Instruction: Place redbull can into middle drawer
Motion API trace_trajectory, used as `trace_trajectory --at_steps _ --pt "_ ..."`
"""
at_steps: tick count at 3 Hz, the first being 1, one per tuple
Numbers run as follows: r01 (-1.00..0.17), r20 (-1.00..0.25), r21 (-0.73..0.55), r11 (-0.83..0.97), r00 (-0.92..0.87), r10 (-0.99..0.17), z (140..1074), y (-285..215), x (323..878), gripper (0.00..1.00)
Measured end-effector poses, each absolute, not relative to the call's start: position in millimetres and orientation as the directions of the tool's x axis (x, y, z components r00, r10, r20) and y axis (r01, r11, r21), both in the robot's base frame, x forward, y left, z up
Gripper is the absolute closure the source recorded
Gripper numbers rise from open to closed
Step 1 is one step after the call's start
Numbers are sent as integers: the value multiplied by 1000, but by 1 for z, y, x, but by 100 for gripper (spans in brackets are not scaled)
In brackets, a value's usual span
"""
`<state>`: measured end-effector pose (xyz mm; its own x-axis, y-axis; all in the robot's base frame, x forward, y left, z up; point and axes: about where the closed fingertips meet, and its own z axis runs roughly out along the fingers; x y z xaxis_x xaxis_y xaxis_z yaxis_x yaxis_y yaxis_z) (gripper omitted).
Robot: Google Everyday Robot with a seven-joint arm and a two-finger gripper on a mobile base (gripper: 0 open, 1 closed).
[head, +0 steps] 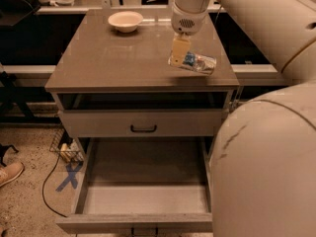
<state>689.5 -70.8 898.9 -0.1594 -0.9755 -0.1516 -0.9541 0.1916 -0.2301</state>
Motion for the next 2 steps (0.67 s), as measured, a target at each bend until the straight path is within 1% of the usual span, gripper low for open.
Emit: trace_trajectory --at_steps 1,2 --pt "-947 -57 -212 239 -233 -971 892 -95 653 94" --pt "-933 -25 -144 329 -329 -944 870 -117 603 94"
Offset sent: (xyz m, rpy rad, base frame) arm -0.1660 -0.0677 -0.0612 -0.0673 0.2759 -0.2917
